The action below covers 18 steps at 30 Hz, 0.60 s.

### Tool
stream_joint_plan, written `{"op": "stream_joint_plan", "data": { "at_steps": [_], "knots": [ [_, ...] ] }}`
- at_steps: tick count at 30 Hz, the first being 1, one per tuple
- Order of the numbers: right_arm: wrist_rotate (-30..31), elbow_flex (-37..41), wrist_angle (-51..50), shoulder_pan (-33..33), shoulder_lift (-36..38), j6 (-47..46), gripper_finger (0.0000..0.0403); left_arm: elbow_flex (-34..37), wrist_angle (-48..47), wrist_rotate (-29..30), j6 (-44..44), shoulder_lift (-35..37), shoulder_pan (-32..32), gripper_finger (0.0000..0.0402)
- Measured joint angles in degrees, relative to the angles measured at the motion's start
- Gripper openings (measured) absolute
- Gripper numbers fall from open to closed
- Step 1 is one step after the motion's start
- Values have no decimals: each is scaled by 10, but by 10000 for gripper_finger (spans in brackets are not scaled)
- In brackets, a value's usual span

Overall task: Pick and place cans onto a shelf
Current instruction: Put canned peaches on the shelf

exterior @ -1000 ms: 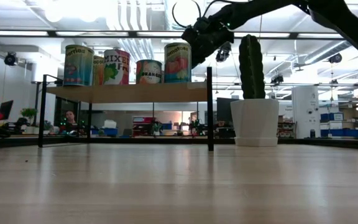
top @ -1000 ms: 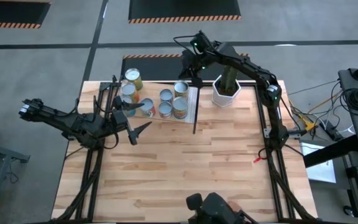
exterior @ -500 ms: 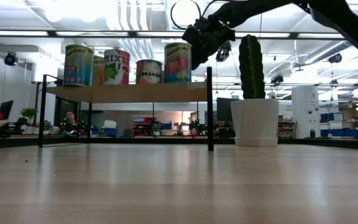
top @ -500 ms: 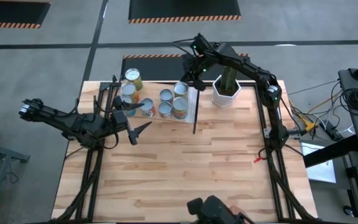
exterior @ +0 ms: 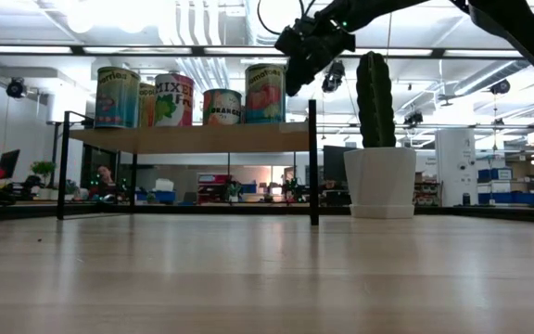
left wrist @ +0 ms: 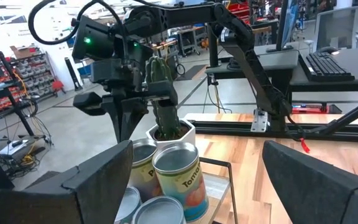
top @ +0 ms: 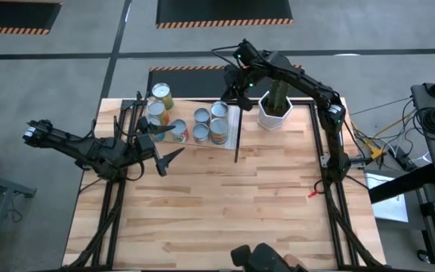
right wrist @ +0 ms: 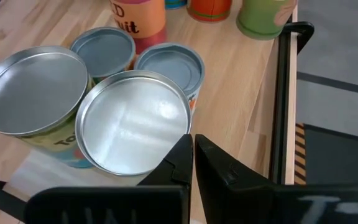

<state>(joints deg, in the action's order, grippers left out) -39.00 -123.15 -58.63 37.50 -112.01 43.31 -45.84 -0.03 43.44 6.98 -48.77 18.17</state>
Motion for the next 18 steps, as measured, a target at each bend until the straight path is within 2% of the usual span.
{"op": "stream_joint_plan", "data": {
  "at_steps": [11, 18],
  "knots": [
    [6, 0, 31, -2, 32, -46, 9, 0, 0, 0, -4, 0, 0, 339],
    [15, 2, 40, -46, 37, -65, 9, 0, 0, 0, -5, 0, 0, 339]
  ]
}}
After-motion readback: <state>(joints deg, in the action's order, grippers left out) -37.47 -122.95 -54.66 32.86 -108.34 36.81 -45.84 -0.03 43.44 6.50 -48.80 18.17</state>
